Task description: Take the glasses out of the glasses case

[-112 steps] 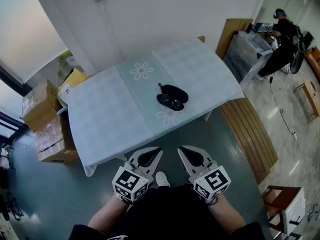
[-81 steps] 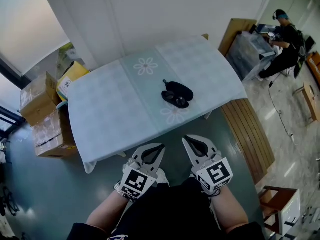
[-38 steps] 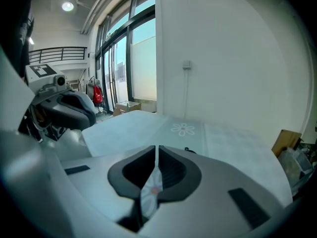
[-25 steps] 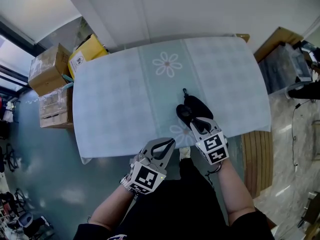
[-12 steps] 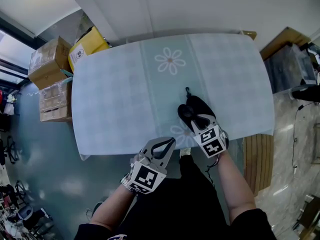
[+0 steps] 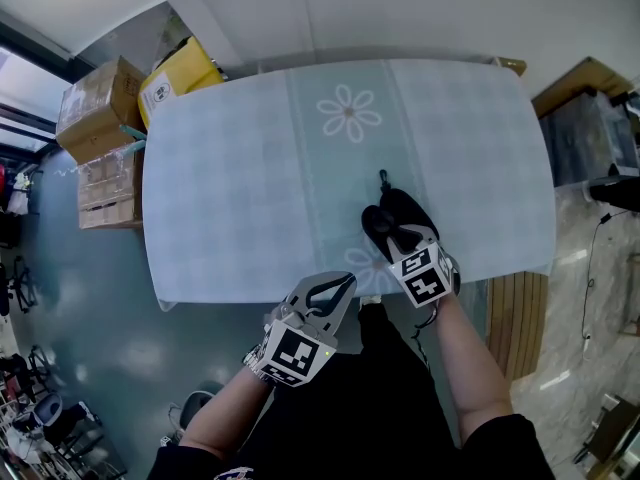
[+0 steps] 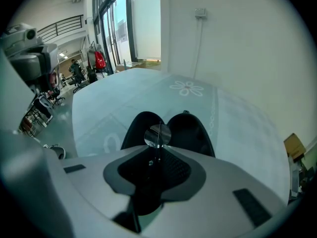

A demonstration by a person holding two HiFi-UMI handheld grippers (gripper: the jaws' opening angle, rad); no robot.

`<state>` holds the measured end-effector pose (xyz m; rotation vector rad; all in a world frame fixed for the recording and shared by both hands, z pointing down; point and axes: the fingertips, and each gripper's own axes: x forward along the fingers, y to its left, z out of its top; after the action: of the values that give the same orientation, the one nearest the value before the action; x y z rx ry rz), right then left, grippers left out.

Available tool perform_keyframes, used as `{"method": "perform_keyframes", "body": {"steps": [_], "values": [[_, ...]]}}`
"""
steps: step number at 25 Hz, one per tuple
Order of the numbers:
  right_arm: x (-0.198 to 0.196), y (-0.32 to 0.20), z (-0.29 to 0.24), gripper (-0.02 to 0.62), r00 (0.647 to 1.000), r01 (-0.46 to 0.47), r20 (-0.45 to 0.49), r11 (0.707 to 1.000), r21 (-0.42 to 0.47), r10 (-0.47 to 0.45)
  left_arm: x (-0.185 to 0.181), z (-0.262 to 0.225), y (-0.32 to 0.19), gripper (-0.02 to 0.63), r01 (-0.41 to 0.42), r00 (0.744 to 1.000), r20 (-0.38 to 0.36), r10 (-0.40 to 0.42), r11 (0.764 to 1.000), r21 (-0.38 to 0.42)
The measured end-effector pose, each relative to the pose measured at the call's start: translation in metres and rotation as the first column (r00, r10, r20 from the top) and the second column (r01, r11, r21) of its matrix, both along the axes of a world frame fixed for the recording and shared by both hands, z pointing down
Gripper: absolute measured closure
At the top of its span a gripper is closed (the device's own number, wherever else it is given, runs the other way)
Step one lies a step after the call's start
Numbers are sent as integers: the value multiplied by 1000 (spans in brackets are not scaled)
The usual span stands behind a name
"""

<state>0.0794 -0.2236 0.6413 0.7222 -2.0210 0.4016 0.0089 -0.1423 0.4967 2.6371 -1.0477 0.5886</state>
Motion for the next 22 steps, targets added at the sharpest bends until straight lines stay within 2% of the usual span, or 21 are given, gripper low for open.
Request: {"method": "perform_keyframes", "body": {"steps": [9, 22], "values": [[1, -4, 11, 494, 999, 6, -39, 999, -40, -8, 1, 5, 2, 575, -1, 1000, -7, 0, 1000, -22], [3, -9, 14, 558, 999, -47, -25, 998, -44, 46, 0, 8, 10, 575, 0, 1000, -15, 0, 999, -37]]}}
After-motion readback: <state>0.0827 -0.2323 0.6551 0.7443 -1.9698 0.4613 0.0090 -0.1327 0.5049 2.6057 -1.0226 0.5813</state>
